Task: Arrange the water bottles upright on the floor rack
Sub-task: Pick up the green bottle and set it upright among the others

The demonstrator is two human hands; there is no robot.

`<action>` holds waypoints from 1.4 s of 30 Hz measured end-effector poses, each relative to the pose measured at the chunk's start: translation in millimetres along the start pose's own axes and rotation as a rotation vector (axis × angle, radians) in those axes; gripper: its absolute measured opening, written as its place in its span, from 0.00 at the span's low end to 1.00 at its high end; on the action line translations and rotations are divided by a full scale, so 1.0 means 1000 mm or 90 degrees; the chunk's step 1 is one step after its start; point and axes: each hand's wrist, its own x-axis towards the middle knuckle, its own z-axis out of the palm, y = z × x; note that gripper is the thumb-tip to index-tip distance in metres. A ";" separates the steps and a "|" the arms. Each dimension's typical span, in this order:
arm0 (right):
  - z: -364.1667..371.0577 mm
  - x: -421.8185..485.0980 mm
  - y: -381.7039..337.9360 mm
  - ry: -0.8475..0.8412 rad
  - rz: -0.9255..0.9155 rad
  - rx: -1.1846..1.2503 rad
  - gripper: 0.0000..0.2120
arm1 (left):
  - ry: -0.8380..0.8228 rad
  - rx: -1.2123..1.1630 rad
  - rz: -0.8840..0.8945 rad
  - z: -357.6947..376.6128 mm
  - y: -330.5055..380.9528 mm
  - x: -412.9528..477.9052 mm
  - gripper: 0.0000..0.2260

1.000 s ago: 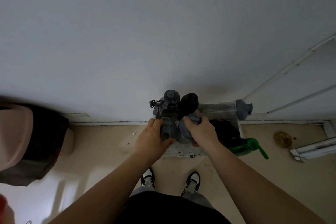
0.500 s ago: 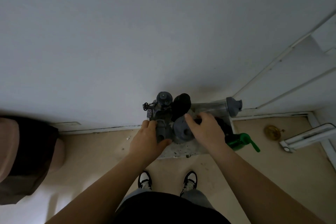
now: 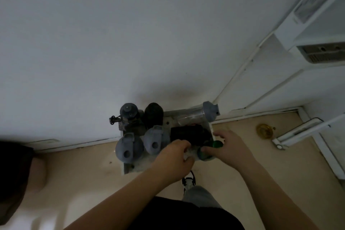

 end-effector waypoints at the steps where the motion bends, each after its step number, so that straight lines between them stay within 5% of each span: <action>1: 0.004 0.004 0.011 -0.041 -0.010 -0.007 0.28 | -0.026 0.000 -0.028 0.012 0.003 0.008 0.18; 7: 0.021 0.029 0.062 -0.110 -0.108 -0.013 0.29 | -0.064 -0.073 -0.155 0.069 0.022 0.045 0.13; 13: 0.002 0.050 0.067 -0.186 -0.131 0.037 0.25 | -0.013 -0.036 -0.141 0.078 0.031 0.053 0.19; 19: -0.048 0.048 0.049 -0.027 -0.113 0.096 0.17 | 0.088 0.209 -0.050 0.085 0.019 0.093 0.26; 26: -0.082 0.051 0.056 0.066 -0.114 0.124 0.14 | -0.027 0.424 -0.135 0.112 0.016 0.129 0.39; 33: -0.086 0.054 0.068 0.091 -0.082 0.215 0.14 | -0.096 0.537 -0.119 0.123 0.019 0.139 0.32; 37: -0.086 0.053 0.069 0.113 -0.108 0.230 0.13 | -0.030 0.455 -0.080 0.119 0.019 0.137 0.35; 42: -0.087 0.054 0.063 0.134 -0.128 0.234 0.13 | 0.126 0.128 -0.157 0.086 0.029 0.105 0.44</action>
